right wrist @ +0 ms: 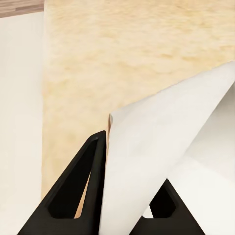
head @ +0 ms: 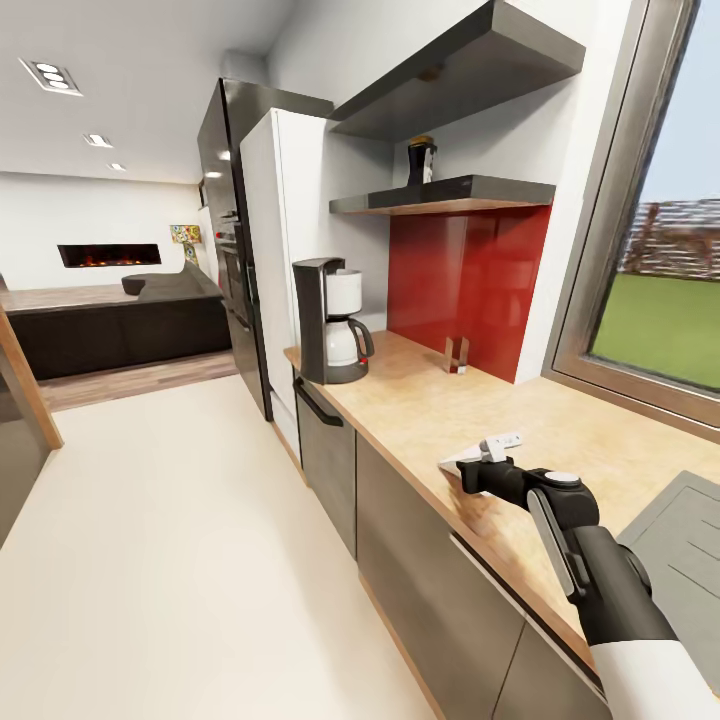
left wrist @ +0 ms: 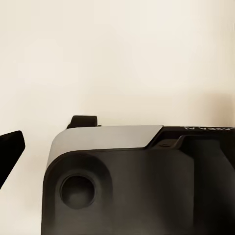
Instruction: Set up a coffee station on the kitchen countertop: keep the coffee maker on the countertop, move the bottle of coffee from the kitchen shelf to the counter next to the coffee maker, place a paper coffee filter on top of the coffee maker, put the saucer next to the coffee maker with the coffee cup on the saucer, and place the electric kettle next to the coffee maker.
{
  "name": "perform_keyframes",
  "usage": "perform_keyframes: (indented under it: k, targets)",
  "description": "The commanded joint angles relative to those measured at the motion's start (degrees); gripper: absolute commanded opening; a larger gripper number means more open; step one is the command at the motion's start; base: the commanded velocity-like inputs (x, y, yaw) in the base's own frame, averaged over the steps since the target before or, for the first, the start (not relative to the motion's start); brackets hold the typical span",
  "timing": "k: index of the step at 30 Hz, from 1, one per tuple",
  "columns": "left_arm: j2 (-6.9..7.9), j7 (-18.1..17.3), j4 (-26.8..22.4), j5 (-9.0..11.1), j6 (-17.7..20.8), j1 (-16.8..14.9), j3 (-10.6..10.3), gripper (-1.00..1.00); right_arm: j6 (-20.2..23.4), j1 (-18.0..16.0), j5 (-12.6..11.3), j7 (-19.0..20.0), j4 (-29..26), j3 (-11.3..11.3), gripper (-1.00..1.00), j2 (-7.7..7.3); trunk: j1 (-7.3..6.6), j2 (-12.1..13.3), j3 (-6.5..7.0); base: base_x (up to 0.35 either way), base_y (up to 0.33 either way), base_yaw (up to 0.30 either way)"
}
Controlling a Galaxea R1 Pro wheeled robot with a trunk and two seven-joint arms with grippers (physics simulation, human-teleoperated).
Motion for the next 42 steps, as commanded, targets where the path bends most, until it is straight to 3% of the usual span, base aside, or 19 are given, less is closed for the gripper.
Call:
perform_keyframes:
  k: [1, 6, 24, 29, 42]
  targets:
    - [-0.03, 0.02, -0.08, 0.02, -0.07, 0.02, 0.15, 1.0, 0.32, -0.04, -0.1, 0.09, -0.05, 0.04, -1.0, -0.04, 0.0, -0.03, -0.05, 0.0, 0.0, 0.0]
    - [-0.03, 0.02, -0.07, 0.02, -0.07, 0.02, 0.15, 1.0, 0.32, -0.04, -0.06, 0.04, -0.12, 0.04, -1.0, -0.04, -0.88, 1.57, 0.67, 0.0, 0.0, 0.0]
    - [-0.03, 0.02, -0.07, 0.02, -0.07, 0.02, 0.17, 1.0, 0.32, -0.04, 0.12, -0.22, -0.38, 0.13, -1.0, -0.04, -1.32, 2.38, 1.03, 0.0, 0.0, 0.0]
    - [-0.03, 0.02, -0.08, 0.02, -0.07, 0.02, 0.15, 1.0, 0.32, -0.04, -0.08, -3.78, -0.48, 0.13, -1.0, 0.03, -1.54, 2.78, 1.21, 0.0, 0.0, 0.0]
    - [-0.03, 0.02, -0.08, 0.02, -0.07, 0.02, 0.14, 1.0, 0.29, -0.04, -0.23, -7.19, -0.59, 0.13, -1.0, 0.83, -1.54, 2.78, 1.21, 0.0, 0.0, 0.0]
